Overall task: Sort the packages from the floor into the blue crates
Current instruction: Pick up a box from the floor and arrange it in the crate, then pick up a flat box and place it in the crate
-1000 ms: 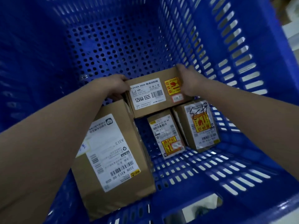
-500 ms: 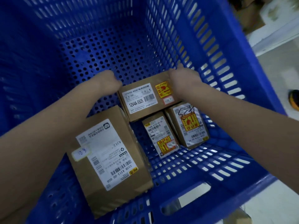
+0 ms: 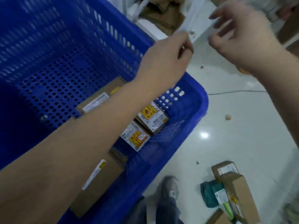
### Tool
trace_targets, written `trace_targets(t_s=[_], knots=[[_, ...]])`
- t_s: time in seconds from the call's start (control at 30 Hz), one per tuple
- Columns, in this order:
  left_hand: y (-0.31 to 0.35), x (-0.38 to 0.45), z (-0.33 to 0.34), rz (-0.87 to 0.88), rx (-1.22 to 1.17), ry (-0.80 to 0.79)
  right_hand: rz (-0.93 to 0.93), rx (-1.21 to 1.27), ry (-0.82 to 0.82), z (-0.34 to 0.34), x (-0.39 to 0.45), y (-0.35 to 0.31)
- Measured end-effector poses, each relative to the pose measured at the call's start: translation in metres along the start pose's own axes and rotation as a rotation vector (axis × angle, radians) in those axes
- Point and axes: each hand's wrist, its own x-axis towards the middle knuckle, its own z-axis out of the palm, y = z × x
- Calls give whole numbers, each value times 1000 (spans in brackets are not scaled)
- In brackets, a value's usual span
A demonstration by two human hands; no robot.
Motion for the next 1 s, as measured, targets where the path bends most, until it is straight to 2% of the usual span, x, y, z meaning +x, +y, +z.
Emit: trace_targets(t_s=[0.1,0.2,0.27,0.33,0.53,0.7,0.9,1.0], knots=[[50,-6,73,234,267,-145,296,-104,-106,-5,-61,78],[93,-31,168,382,428,-353,494,-146,-334,10,-138,139],[111,-59,227,421,463,-526,588,-129,-480,25,-198,175],[120,-91,276,394,489,-713,703,-59,-534,41,-263,209],[116,-181,396,264,681,-1184,1302,326,-488,74,-485,271],[112,-241,470,264,862,-1383,1720,599,-535,93,-649,277],[114,-296,541,252,979,-1544,1921,788,-354,111,-747,271],[115,-317,570,269,1044,-1583,1980,931,-192,121,-770,269]])
